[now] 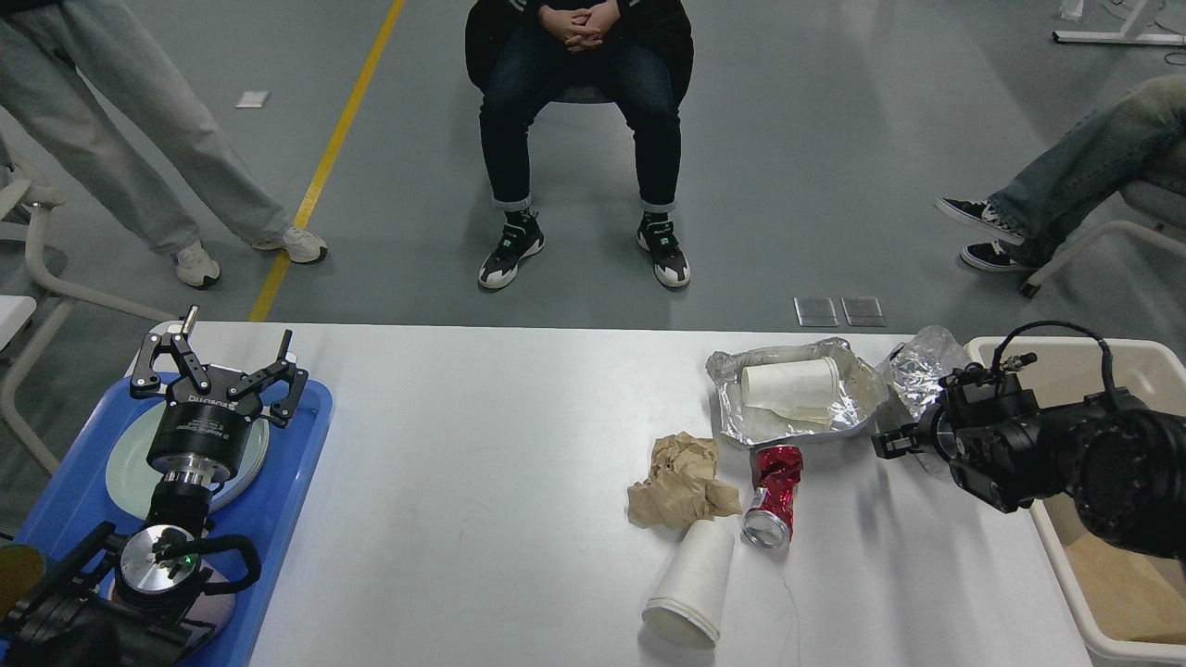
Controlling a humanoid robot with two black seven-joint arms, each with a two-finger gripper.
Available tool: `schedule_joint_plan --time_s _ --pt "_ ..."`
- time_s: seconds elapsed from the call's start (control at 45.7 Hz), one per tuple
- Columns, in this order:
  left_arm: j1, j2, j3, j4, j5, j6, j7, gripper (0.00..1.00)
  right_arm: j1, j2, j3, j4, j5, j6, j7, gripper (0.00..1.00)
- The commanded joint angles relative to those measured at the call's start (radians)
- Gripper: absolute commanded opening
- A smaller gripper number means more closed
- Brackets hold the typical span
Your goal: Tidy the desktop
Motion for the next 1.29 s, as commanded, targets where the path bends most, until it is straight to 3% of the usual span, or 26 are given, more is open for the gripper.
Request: schedule_joint_plan --time_s 0.0,0.175,0.197,0.219,0.284,0.306,0.35,0.875,1.072,1.269 --pt "0.001 0.000 0.000 0.000 0.000 0.000 0.000 0.96 -0.011 0.006 0.017 -0.014 0.002 0.000 -0.003 0.74" --pt "0.000 0.000 0.000 0.000 0.000 -0.001 0.000 0.96 -0.022 0.010 0.020 -0.014 0.002 0.001 -0.015 0.50" --pt "0.000 0.000 0.000 0.000 0.000 0.000 0.000 0.96 -0.025 0.012 0.022 -0.014 0.002 0.001 -0.018 0.45" --pt "0.000 0.000 0.000 0.000 0.000 0.000 0.000 0.96 -0.033 0.015 0.025 -0.014 0.002 0.001 -0.029 0.33" --pt "0.000 0.000 0.000 0.000 0.000 0.000 0.000 0.96 -0.037 0.013 0.029 -0.014 0.006 0.001 -0.052 0.17" --pt "0.000 0.000 0.000 0.000 0.000 0.000 0.000 0.96 -0.042 0.012 0.036 -0.014 0.006 0.003 -0.064 0.06" --pt "0.000 0.000 0.000 0.000 0.000 0.000 0.000 0.96 -0.043 0.010 0.036 -0.012 0.006 0.006 -0.068 0.00" --pt "0.001 0.000 0.000 0.000 0.000 0.000 0.000 0.96 -0.033 -0.005 0.097 0.025 0.025 0.032 -0.075 0.00" --pt "0.000 0.000 0.000 0.000 0.000 0.000 0.000 0.96 0.114 -0.125 0.108 0.198 0.088 0.095 -0.076 0.00" --pt "0.000 0.000 0.000 0.000 0.000 -0.001 0.002 0.96 0.354 -0.246 0.089 0.402 0.148 0.242 -0.082 0.00"
